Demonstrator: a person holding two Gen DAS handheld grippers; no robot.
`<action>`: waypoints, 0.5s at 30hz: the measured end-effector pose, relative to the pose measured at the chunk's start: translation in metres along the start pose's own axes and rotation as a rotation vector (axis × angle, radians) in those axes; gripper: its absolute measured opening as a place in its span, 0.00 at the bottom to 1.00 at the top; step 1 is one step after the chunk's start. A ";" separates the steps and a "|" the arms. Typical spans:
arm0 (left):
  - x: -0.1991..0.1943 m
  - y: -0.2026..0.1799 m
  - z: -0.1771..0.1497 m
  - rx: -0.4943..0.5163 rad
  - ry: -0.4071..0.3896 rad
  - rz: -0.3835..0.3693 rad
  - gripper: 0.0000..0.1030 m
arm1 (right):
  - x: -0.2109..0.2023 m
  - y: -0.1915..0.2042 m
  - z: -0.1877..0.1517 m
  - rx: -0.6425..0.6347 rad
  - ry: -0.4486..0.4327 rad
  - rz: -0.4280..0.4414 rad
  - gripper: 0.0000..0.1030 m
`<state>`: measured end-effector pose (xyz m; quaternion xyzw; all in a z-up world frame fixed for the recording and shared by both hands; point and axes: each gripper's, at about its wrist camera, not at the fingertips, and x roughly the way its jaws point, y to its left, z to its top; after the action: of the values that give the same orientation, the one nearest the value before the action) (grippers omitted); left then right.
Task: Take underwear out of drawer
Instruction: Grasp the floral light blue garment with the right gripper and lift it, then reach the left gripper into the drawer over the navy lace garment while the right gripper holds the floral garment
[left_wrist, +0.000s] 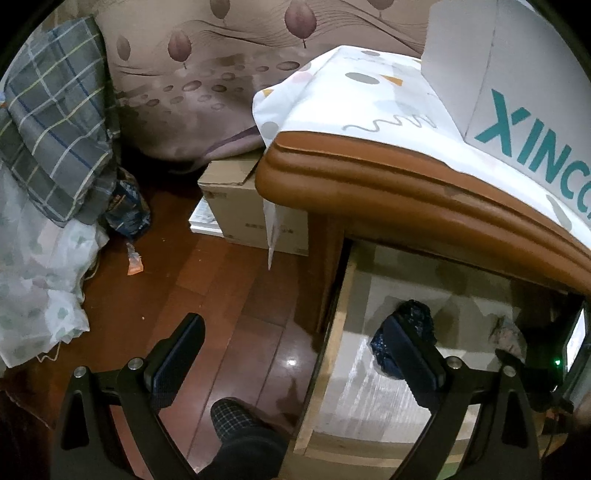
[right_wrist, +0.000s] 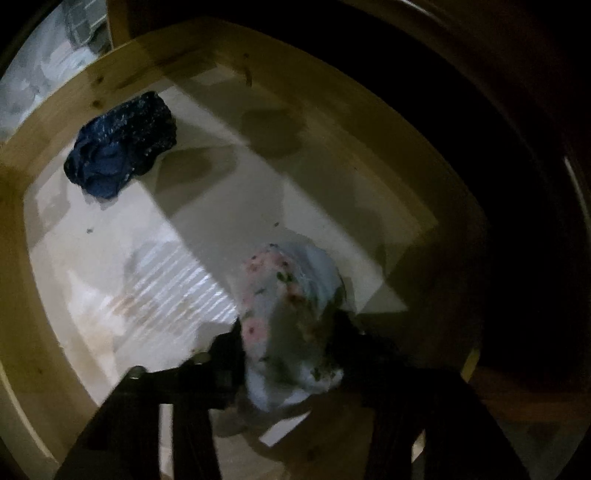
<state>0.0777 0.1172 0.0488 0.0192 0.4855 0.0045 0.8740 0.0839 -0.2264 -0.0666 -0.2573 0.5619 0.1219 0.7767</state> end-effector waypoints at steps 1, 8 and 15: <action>0.001 -0.001 0.000 0.001 0.005 -0.001 0.94 | -0.001 -0.001 0.000 -0.004 0.003 -0.012 0.33; 0.004 -0.008 -0.004 0.016 0.004 -0.002 0.94 | -0.026 0.002 -0.003 0.014 -0.026 -0.015 0.23; 0.009 -0.017 -0.010 0.059 0.039 -0.016 0.94 | -0.052 0.023 -0.005 -0.022 -0.049 -0.028 0.23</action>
<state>0.0736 0.1009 0.0346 0.0411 0.5028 -0.0165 0.8633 0.0509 -0.2049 -0.0248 -0.2705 0.5376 0.1233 0.7890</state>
